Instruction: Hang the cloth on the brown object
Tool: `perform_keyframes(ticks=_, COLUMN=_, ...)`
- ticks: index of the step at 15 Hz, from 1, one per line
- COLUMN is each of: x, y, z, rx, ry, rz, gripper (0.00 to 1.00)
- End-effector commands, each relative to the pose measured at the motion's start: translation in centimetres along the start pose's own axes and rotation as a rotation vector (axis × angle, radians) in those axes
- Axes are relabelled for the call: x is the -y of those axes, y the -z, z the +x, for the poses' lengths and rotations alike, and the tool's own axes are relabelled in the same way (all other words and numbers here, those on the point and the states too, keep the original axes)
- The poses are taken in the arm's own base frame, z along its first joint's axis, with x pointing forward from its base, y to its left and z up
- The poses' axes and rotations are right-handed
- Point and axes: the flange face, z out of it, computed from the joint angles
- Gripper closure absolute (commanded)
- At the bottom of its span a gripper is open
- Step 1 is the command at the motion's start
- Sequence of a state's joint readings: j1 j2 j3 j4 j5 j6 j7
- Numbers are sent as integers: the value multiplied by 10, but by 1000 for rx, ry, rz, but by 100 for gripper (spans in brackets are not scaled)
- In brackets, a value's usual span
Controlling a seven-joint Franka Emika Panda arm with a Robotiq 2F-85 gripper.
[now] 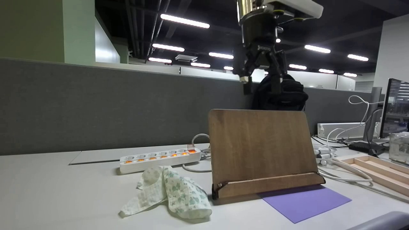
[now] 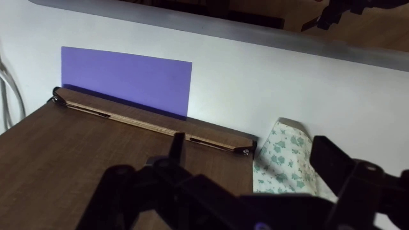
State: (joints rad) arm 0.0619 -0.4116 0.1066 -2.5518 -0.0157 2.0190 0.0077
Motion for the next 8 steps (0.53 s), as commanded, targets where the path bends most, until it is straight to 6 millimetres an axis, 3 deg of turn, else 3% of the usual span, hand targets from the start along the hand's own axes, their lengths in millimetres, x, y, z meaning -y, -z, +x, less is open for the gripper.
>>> perform_keyframes(ticks=1, x=40, y=-36, z=22, rx=12, ry=37, rz=-34, gripper=0)
perform_keyframes(ticks=5, x=84, y=-75, z=45, rx=-35, ry=82, rz=-61, gripper=0)
perform_keyframes(ticks=8, x=102, y=-106, z=57, rx=-40, ry=84, rz=-51, gripper=0)
